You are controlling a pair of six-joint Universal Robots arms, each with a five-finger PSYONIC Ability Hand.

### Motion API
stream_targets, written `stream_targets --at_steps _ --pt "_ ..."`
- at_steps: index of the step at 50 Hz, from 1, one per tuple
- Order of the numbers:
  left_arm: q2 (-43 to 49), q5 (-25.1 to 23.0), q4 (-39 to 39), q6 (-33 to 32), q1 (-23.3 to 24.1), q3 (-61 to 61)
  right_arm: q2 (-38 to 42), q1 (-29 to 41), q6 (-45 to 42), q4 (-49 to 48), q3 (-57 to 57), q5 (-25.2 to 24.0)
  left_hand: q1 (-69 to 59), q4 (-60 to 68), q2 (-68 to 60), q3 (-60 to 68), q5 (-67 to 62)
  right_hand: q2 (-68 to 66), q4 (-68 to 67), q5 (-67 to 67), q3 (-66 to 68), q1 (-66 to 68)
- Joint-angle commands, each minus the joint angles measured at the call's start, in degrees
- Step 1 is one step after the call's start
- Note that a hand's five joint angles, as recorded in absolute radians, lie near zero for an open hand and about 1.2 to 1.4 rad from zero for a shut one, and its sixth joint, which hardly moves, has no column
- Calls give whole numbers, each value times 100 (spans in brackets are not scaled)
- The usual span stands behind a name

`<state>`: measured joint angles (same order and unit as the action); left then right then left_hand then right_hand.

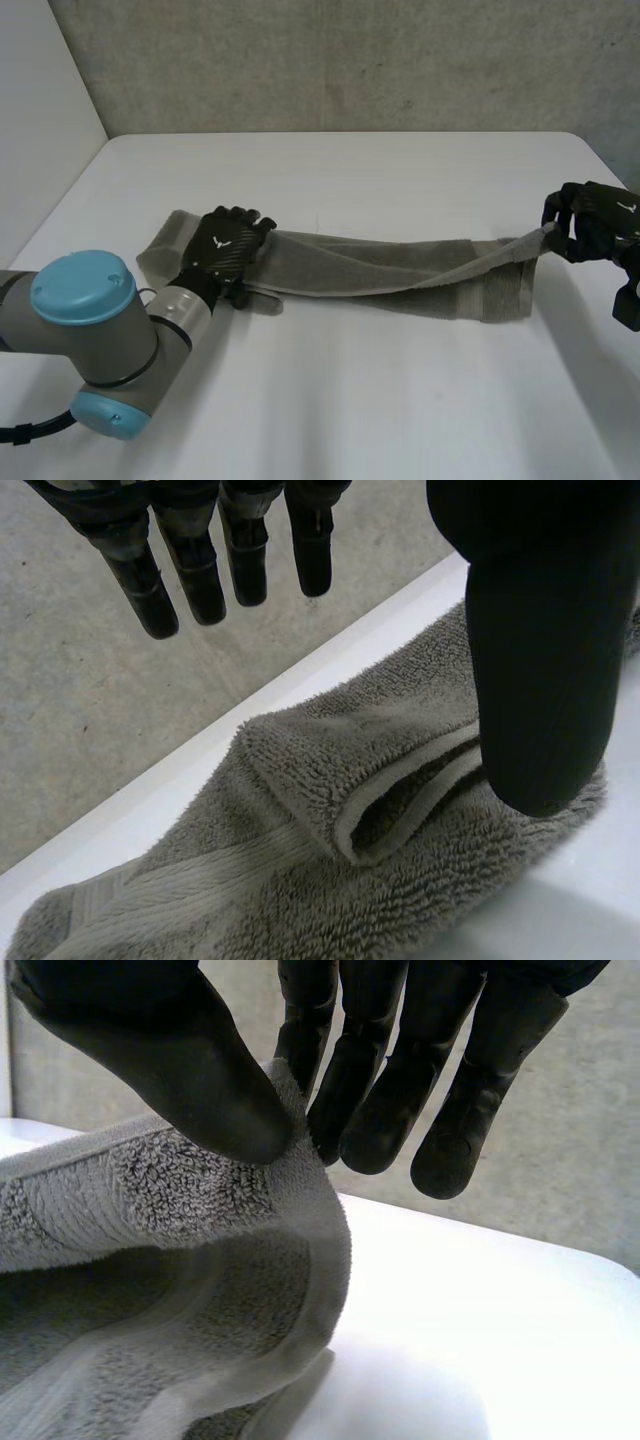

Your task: Fold the towel.

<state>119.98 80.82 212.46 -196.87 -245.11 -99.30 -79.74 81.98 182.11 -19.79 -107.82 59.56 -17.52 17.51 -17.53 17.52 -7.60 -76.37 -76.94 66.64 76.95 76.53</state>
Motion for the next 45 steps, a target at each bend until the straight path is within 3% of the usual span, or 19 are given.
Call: stream_targets --at_steps 1,14,34,45 --pt "166 -31 -3 26 -2 253 -6 -50 0 -16 15 82 -800 801 -799 800 -792 -363 -306 336 305 347" --pt "447 -31 -38 658 7 850 -24 -367 254 -43 -28 196 -1641 1642 -1640 1641 -1633 -363 -306 336 305 347" --pt "606 -119 -100 817 508 956 -24 -349 369 -60 7 389 -1019 1019 -1018 1018 -1010 -363 -306 336 305 347" --pt "825 -189 -100 808 534 1307 -24 -367 351 -52 24 381 -1725 1726 -1724 1725 -1717 -363 -306 336 305 347"
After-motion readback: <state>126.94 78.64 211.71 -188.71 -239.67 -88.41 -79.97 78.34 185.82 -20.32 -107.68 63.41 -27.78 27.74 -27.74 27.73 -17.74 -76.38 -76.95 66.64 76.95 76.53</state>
